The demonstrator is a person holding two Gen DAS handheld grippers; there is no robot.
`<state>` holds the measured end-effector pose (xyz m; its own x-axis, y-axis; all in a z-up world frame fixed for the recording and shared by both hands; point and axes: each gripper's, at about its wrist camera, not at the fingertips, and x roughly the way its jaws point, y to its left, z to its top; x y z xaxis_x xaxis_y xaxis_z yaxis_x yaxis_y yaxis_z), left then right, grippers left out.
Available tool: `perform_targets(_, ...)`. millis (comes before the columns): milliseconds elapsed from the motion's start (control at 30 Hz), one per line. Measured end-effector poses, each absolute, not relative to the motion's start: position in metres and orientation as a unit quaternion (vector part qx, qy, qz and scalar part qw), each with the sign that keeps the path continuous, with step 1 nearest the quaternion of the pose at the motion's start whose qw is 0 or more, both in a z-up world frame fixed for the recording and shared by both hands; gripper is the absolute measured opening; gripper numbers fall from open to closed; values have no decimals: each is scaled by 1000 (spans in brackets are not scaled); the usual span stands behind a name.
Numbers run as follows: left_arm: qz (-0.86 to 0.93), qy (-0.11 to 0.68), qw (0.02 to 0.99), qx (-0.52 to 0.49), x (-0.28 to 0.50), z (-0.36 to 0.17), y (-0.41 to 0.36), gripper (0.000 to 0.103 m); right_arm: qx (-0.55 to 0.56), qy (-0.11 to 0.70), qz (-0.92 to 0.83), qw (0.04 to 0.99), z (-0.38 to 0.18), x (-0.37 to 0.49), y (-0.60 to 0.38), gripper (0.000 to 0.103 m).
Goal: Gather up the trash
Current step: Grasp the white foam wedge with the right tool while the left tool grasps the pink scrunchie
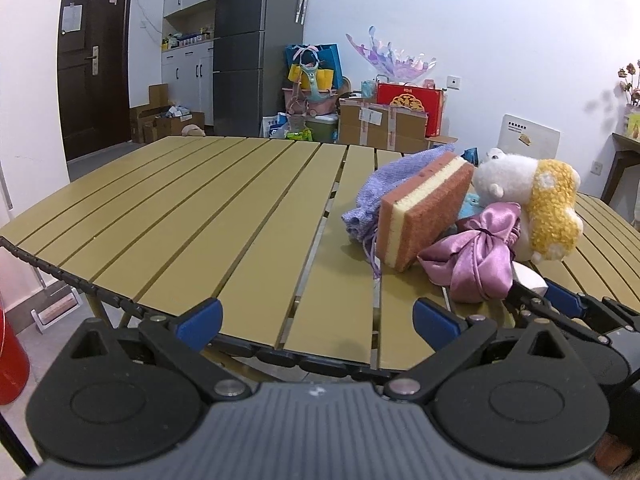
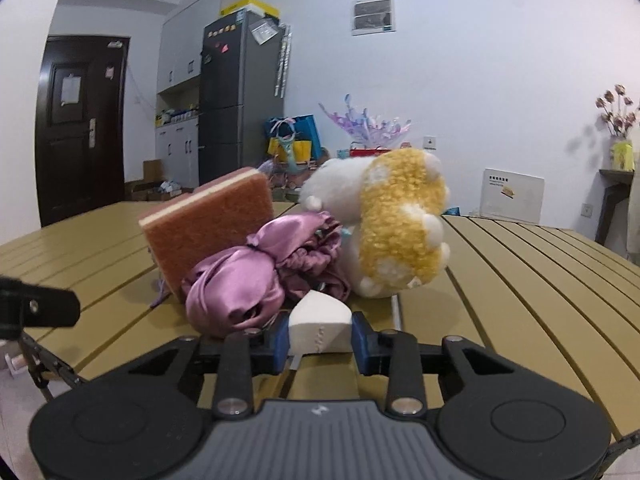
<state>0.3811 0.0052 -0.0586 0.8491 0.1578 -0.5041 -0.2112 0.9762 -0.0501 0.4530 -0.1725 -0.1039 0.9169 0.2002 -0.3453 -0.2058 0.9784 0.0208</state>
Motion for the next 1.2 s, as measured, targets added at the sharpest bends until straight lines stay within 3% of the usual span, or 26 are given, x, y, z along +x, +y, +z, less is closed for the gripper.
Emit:
perform_targets(567,23,243,967,-72,404,-41,-44,103,37,172,65,982,-95,454,-231,31)
perform_targets(1067,52,260,964,-29,461,-67,-88,103,59,181,62,980,-102,478,-260,31)
perform_targets(1200,64,274,959,-26,479,-75,-86,94,60,183,63,979,-104,482,-261,31)
